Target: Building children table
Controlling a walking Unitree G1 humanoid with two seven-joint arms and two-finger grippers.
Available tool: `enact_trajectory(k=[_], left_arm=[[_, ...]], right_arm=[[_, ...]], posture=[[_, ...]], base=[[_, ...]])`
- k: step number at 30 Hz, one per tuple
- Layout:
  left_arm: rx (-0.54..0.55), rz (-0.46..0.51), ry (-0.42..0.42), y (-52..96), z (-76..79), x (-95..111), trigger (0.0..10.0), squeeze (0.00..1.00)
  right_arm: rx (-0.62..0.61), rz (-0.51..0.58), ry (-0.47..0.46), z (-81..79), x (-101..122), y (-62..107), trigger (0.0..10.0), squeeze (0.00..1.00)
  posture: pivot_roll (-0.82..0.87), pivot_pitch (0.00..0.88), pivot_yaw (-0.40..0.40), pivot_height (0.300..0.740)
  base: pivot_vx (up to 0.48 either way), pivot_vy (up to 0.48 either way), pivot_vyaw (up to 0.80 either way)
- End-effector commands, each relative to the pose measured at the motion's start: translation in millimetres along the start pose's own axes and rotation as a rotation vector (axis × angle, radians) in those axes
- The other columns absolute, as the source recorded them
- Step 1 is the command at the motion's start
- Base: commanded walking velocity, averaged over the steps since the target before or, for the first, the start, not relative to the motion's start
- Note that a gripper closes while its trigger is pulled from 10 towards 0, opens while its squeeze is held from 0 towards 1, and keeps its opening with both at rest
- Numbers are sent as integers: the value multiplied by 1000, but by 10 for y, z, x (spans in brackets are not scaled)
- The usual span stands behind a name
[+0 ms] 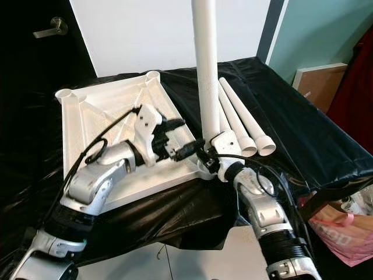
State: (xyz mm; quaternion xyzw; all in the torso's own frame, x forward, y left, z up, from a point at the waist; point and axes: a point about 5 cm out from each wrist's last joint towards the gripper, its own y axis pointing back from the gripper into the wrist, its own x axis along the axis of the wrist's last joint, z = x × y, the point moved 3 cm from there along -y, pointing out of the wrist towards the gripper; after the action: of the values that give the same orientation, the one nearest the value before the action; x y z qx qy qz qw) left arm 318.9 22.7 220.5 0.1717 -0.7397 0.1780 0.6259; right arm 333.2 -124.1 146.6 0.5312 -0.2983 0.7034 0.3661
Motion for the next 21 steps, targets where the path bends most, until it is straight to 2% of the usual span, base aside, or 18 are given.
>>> enact_trajectory(k=[1,8,12,14,16,19,21], left_arm=[[-53,9,-10,-10,4,27,10000,0],[-69,53,-2,-36,-23,139,10000,0],[-141,144,78,-61,16,266,10000,0],[-141,144,78,-61,16,266,10000,0],[-219,176,131,-76,111,282,10000,0],[-279,205,166,-96,197,322,10000,0],[-279,205,166,-96,197,322,10000,0]], right_arm=[[27,-6,-8,47,18,27,10000,0],[94,-36,-4,8,-27,87,10000,0],[157,-67,-2,-40,-60,115,10000,0],[157,-67,-2,-40,-60,115,10000,0],[176,-79,5,-49,-70,114,10000,0],[185,-80,10,-43,-59,101,10000,0],[185,-80,10,-43,-59,101,10000,0]], posture=[[-186,0,5,740],[-185,0,6,740],[-182,0,3,740],[-182,0,3,740],[-186,0,2,740],[-189,0,4,740],[-189,0,4,740]], base=[[0,0,0],[0,0,0],[0,0,0],[0,0,0],[0,0,0],[0,0,0],[0,0,0]])
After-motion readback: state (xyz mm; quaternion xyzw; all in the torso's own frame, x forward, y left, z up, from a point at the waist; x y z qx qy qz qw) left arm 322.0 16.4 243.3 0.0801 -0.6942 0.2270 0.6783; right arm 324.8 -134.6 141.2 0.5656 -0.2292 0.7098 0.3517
